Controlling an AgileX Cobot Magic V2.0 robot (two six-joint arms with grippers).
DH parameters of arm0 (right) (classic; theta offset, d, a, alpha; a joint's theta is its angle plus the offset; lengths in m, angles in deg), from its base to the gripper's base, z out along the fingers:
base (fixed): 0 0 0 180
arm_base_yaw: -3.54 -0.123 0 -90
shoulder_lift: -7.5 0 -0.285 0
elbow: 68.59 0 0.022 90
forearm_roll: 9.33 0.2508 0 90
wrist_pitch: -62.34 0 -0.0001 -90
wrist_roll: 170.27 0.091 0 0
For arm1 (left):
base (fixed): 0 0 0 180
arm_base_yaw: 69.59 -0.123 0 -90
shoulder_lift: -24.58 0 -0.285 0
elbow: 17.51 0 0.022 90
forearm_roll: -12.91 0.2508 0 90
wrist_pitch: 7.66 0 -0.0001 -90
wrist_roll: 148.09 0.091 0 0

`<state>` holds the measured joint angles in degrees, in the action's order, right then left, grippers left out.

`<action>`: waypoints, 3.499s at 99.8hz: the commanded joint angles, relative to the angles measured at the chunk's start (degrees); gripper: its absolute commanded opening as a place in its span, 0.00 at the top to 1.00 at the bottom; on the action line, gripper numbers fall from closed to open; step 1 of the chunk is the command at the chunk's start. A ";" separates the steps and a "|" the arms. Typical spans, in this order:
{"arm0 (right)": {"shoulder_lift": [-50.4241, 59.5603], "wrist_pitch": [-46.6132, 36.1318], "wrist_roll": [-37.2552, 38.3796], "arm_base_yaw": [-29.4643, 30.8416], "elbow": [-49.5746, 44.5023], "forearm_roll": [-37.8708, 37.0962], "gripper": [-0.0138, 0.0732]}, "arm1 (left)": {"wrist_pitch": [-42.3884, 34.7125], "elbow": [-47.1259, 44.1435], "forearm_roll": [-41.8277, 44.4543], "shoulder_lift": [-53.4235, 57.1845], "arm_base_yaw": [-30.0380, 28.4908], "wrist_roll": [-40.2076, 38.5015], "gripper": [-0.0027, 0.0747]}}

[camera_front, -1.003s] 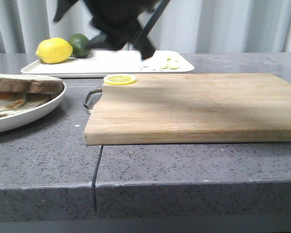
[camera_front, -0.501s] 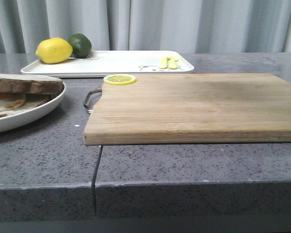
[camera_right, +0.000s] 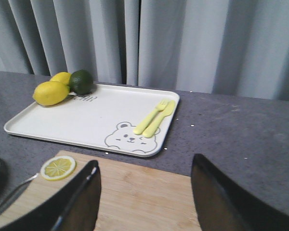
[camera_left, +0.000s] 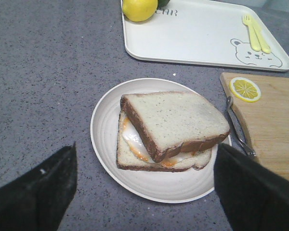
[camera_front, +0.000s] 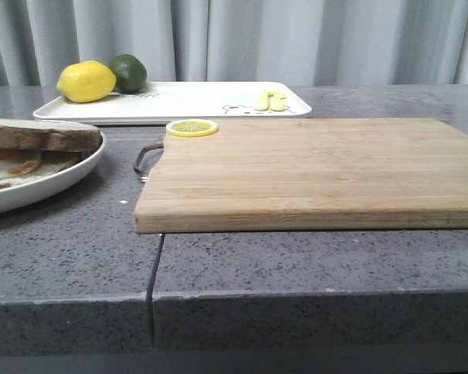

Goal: Place bread and move sandwich to tray

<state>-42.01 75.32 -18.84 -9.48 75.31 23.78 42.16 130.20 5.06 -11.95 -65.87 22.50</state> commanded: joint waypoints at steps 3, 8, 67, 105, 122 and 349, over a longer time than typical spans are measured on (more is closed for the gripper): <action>5.68 2.06 3.89 2.90 0.59 -9.09 0.35 | -3.63 1.88 -0.70 -0.72 0.20 -0.33 0.26; 7.86 4.01 6.68 4.12 0.19 -13.27 0.35 | -3.63 1.88 -0.70 -0.72 0.20 -0.33 0.26; 23.39 14.47 22.45 6.41 -7.86 -31.72 0.35 | -3.63 1.88 -0.70 -0.72 0.20 -0.33 0.26; 23.56 14.86 22.45 6.41 -7.86 -31.75 0.35 | -3.63 1.88 -0.70 -0.72 0.20 -0.33 0.26; 23.56 14.93 22.45 6.41 -7.86 -31.75 0.35 | -3.63 1.88 -0.70 -0.72 0.20 -0.33 0.26; 23.56 16.29 22.40 6.41 -7.86 -33.11 0.35 | -12.39 1.88 7.38 -19.61 -1.20 -1.08 0.30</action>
<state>-17.92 95.44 3.55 -3.43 66.08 -8.48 34.40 130.20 12.12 -30.55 -66.13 22.24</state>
